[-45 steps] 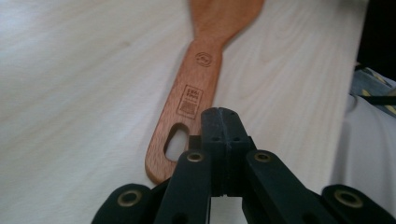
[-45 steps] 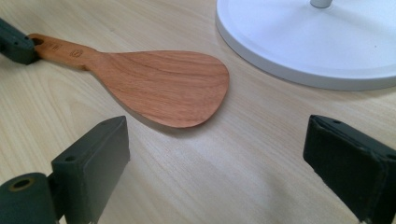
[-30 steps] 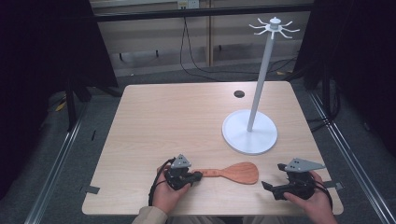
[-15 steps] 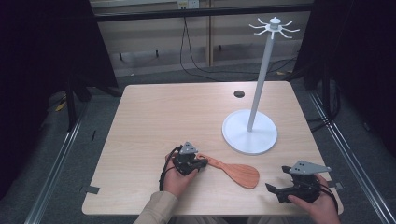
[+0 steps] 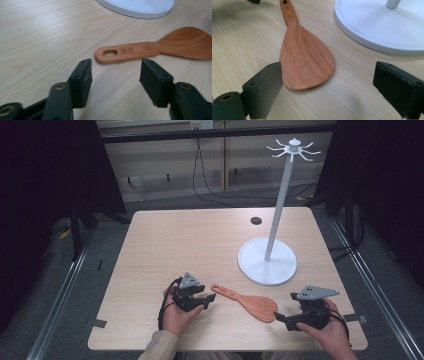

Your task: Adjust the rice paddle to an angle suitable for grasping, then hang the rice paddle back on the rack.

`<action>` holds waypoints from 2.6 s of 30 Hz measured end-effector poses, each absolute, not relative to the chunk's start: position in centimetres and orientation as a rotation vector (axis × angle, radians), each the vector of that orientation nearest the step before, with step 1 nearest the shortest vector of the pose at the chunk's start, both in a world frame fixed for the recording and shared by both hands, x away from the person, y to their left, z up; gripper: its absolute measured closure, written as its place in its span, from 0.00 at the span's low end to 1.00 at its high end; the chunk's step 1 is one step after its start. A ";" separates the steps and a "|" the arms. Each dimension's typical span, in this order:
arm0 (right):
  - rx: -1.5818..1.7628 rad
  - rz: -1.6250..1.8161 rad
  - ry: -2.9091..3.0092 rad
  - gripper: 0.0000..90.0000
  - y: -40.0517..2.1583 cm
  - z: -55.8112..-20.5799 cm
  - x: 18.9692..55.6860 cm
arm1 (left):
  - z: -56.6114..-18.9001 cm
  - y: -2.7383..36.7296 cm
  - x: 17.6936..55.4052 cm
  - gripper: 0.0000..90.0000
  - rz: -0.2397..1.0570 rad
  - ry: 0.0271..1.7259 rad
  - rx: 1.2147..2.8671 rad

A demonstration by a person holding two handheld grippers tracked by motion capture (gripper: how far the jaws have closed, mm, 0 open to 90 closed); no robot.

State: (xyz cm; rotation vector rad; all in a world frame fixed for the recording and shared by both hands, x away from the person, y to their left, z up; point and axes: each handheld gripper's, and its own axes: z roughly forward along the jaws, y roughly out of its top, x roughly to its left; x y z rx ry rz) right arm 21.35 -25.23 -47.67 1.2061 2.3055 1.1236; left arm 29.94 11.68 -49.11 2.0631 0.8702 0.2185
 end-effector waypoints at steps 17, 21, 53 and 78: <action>1.107 1.140 2.396 0.10 -20.8 -46.6 24.2 | -48.2 15.4 27.9 0.14 0.301 0.909 2.009; 1.069 1.131 2.424 0.10 -19.7 -46.4 24.7 | -48.2 16.2 27.7 0.12 0.304 0.920 1.998; 1.034 0.952 2.604 0.50 -14.7 -47.6 28.4 | -48.4 16.6 28.0 0.09 0.286 0.929 1.967; 1.027 0.803 2.699 0.73 -16.2 -48.3 28.0 | -48.3 17.1 28.0 0.09 0.283 0.956 1.940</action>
